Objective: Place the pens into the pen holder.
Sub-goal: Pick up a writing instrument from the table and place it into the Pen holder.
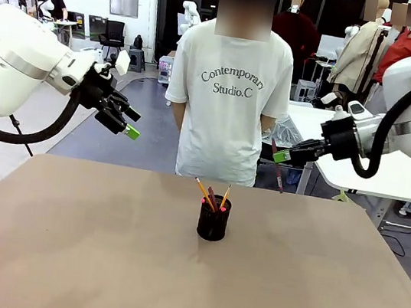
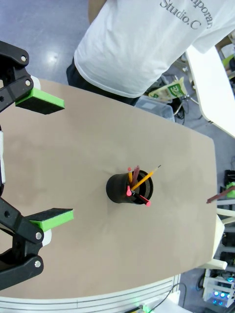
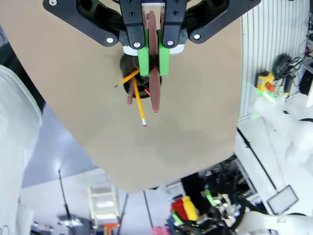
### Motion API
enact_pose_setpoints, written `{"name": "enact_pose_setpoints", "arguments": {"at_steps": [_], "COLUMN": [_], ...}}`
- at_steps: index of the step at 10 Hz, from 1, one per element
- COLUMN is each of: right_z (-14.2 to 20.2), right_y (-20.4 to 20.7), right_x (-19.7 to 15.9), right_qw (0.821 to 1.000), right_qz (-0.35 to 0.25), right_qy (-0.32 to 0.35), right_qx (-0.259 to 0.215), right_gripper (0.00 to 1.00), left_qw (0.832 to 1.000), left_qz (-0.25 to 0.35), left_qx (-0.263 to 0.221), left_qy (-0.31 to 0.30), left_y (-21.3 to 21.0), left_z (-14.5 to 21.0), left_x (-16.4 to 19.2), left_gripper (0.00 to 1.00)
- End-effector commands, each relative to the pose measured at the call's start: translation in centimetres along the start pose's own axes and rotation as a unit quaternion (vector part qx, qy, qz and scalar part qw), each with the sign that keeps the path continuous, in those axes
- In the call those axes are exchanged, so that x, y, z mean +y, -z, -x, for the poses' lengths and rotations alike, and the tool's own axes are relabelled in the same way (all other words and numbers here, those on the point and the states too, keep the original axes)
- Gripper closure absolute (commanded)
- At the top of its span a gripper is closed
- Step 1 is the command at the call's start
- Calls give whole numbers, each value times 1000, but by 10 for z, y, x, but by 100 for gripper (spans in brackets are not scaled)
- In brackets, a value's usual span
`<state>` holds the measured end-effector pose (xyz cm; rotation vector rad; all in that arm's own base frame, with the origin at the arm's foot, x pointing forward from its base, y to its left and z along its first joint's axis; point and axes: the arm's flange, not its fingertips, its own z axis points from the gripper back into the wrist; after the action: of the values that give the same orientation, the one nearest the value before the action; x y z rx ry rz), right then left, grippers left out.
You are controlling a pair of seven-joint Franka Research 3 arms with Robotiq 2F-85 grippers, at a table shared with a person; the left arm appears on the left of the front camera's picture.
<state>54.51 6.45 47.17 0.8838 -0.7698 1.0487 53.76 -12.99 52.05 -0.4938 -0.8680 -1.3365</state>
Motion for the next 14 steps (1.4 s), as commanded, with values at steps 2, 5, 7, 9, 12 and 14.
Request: {"name": "enact_pose_setpoints", "arguments": {"at_steps": [2,5,7,9,12,14], "right_z": [0,0,0,0,1,1], "right_y": [0,0,0,0,1,16], "right_x": [0,0,0,0,-8,-22], "right_qw": [1000,1000,1000,1000,999,997], "right_qz": [0,0,0,0,3,-1], "right_qy": [0,0,0,0,-37,-67], "right_qx": [0,0,0,0,-24,-44], "right_gripper": [100,100,100,100,100,100], "left_qw": [1000,1000,1000,1000,1000,1000], "left_qz": [2,2,2,2,2,2], "left_qx": [3,3,3,3,3,3], "left_qy": [-4,-4,-4,-4,-4,-4], "left_y": [-2,-2,-2,-2,-2,-2], "left_z": [0,0,0,0,0,0], "left_x": [-1,-1,-1,-1,-1,-1], "left_gripper": [0,0,0,0,0,0]}}
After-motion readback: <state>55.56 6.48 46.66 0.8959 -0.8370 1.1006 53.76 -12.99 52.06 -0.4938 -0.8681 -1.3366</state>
